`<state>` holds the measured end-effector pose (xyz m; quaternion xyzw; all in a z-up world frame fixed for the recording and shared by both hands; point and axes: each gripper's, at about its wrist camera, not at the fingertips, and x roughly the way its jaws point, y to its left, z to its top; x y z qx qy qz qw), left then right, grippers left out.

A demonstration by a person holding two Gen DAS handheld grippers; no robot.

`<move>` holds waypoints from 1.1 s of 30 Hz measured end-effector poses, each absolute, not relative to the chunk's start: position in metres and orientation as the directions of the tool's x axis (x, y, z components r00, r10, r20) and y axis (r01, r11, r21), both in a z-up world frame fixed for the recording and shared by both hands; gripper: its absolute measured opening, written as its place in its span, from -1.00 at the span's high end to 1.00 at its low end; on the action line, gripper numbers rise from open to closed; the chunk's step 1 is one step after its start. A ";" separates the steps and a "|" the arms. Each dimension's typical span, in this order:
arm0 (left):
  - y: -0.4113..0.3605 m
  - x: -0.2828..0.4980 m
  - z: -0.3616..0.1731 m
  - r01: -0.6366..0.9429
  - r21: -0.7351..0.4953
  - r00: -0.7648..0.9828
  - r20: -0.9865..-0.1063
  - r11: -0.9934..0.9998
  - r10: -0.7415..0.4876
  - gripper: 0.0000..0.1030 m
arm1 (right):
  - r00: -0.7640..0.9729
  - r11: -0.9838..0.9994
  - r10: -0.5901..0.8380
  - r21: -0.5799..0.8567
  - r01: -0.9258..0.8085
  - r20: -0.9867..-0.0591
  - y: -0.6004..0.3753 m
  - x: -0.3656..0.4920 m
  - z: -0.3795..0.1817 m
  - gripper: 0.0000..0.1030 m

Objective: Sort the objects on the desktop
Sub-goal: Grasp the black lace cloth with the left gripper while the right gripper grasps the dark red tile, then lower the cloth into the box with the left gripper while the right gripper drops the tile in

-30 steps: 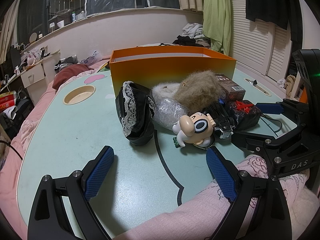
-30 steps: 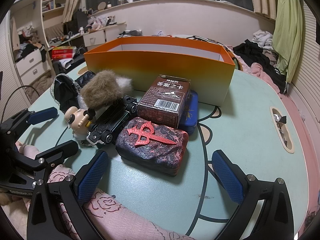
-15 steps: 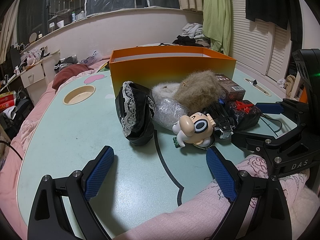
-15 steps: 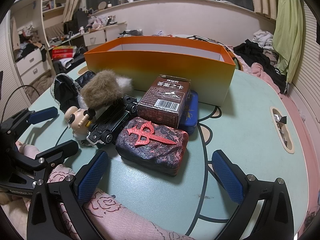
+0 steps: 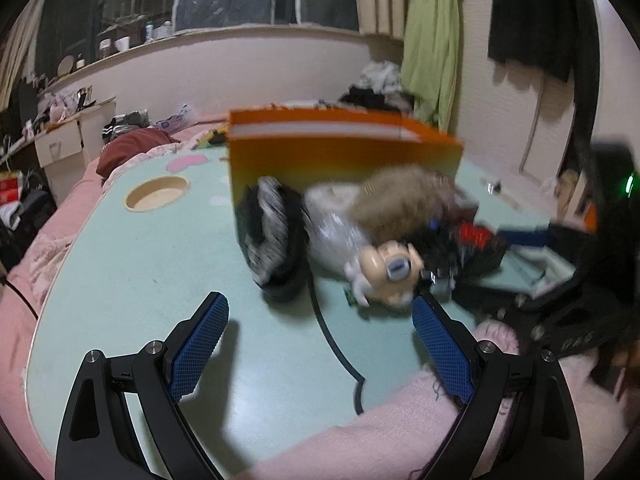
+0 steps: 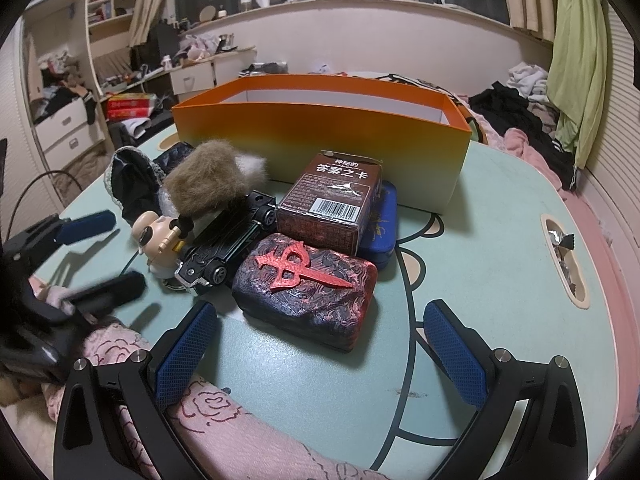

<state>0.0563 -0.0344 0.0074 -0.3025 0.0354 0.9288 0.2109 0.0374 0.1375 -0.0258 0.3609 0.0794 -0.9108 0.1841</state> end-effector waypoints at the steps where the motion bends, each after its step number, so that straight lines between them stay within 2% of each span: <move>1: -0.040 0.052 0.014 -0.398 -0.080 -0.738 -0.564 -0.914 0.371 -0.81 | -0.672 -0.919 -0.280 -0.010 0.393 -0.686 0.139 0.036 -0.026 -1.00; 5: -0.048 0.023 0.029 -0.347 -0.111 -0.728 -0.594 -0.931 0.342 -0.74 | -0.659 -0.905 -0.314 0.006 0.425 -0.683 0.145 0.038 -0.025 -1.00; 9: -0.049 0.000 0.024 -0.321 -0.134 -0.693 -0.642 -0.938 0.328 -0.26 | -0.610 -0.865 -0.373 0.025 0.501 -0.699 0.154 0.041 -0.022 -1.00; 10: -0.050 -0.005 0.019 -0.316 -0.157 -0.673 -0.657 -0.936 0.338 -0.18 | -0.599 -0.855 -0.404 0.051 0.517 -0.692 0.158 0.042 -0.021 -1.00; 11: -0.051 -0.008 0.015 -0.315 -0.176 -0.656 -0.669 -0.933 0.348 -0.11 | -0.578 -0.848 -0.462 0.144 0.510 -0.672 0.168 0.040 -0.018 -1.00; 13: -0.053 -0.013 0.007 -0.323 -0.218 -0.621 -0.685 -0.921 0.380 0.39 | -0.570 -0.858 -0.501 0.284 0.429 -0.651 0.182 0.036 -0.014 -1.00; 15: -0.054 -0.008 0.008 -0.333 -0.227 -0.632 -0.667 -0.915 0.395 0.47 | -0.598 -0.905 -0.426 0.304 0.298 -0.679 0.185 0.031 -0.009 -1.00; 21: -0.063 0.020 0.030 -0.356 -0.168 -0.740 -0.550 -0.919 0.387 0.49 | -0.659 -0.919 -0.355 0.120 0.375 -0.663 0.146 0.040 0.000 -0.99; 23: -0.064 0.027 0.039 -0.364 -0.157 -0.755 -0.528 -0.918 0.389 0.49 | -0.689 -0.937 -0.285 0.042 0.346 -0.667 0.138 0.038 0.000 -0.94; 24: -0.065 0.030 0.042 -0.365 -0.160 -0.760 -0.518 -0.917 0.393 0.49 | -0.701 -0.943 -0.259 0.018 0.331 -0.665 0.136 0.036 -0.001 -0.89; 26: -0.065 0.031 0.046 -0.372 -0.169 -0.762 -0.506 -0.913 0.404 0.49 | -0.689 -0.948 -0.250 0.026 0.318 -0.680 0.139 0.030 -0.006 -0.46; 28: -0.064 0.031 0.048 -0.374 -0.166 -0.764 -0.503 -0.912 0.404 0.49 | -0.668 -0.951 -0.248 0.045 0.306 -0.702 0.151 0.024 -0.013 -0.21; 33: -0.065 0.033 0.048 -0.378 -0.169 -0.761 -0.503 -0.910 0.410 0.49 | -0.693 -0.939 -0.314 0.106 0.326 -0.648 0.175 0.045 -0.012 -0.18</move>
